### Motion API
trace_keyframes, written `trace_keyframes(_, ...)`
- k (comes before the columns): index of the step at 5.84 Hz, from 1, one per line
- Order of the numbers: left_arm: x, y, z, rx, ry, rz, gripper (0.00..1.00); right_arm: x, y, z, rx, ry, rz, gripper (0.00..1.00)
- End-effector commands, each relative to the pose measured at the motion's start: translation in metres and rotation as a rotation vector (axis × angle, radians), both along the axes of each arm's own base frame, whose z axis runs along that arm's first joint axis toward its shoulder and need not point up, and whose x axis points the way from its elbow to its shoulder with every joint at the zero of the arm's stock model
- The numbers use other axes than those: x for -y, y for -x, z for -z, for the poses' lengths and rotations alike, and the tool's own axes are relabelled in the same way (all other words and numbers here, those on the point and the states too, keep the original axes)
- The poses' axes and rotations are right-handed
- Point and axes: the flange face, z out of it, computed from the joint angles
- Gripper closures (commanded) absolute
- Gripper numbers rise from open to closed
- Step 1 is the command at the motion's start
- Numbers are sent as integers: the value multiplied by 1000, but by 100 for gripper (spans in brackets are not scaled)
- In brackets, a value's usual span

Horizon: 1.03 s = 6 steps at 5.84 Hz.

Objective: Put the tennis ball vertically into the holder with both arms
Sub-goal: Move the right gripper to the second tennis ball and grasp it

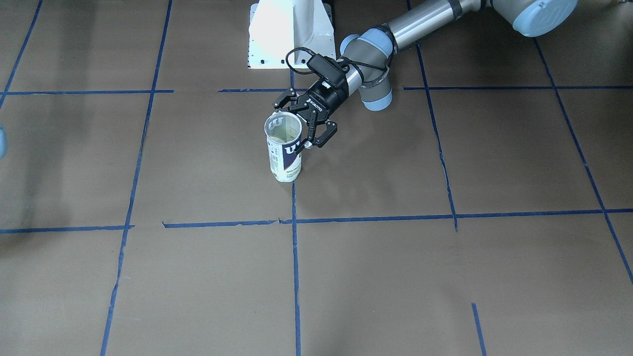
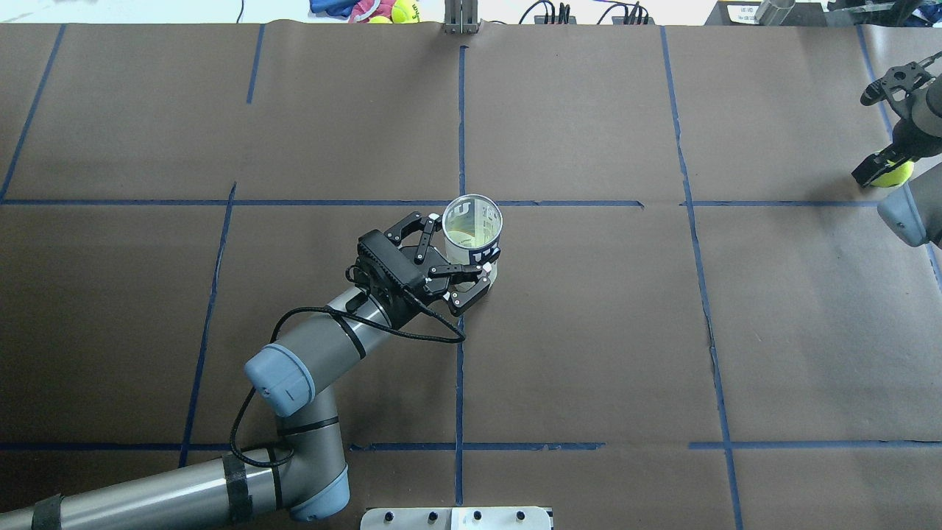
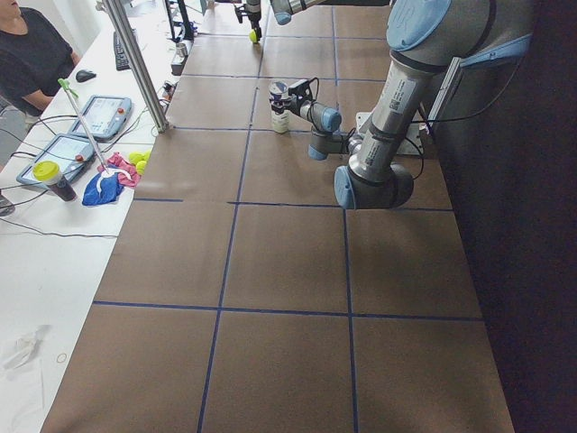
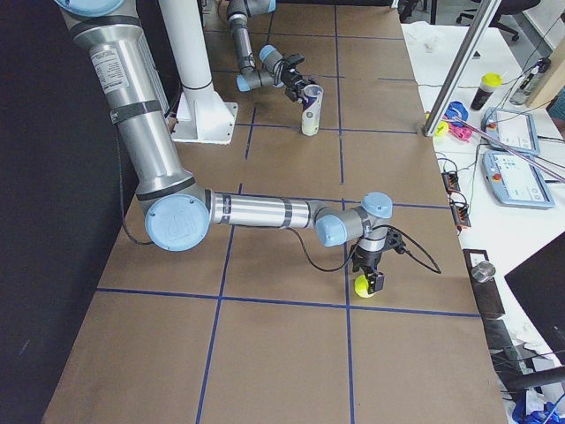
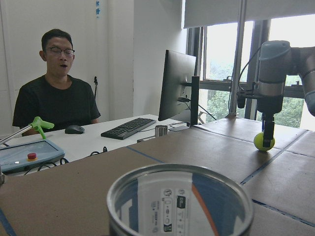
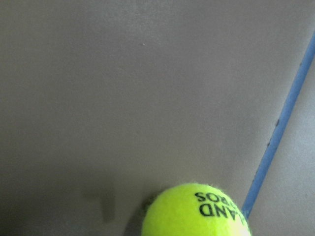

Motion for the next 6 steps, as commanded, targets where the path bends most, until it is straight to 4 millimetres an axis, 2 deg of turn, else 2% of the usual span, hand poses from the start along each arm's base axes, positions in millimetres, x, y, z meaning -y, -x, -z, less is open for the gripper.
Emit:
trace_keyframes(1,0,0,0,2,-1,1,13,3,5,-1,-11,-14,28,2)
trace_keyframes(2,0,0,0,2,-1,1,13,3,4,-3,-14,-27,27,3)
trace_keyframes(3,0,0,0,0,-1,1,13,2,4,-14,-8,-46,27,12)
trace_keyframes(4,0,0,0,2,-1,1,13,2,3,-16,-7,-49,25,39)
trace_keyframes(5,0,0,1,1,-2,1,13,3,2,-15,-6,-48,20,72)
trace_keyframes(6,0,0,2,0,-3,1,13,11,-2,0,11,-66,0,97)
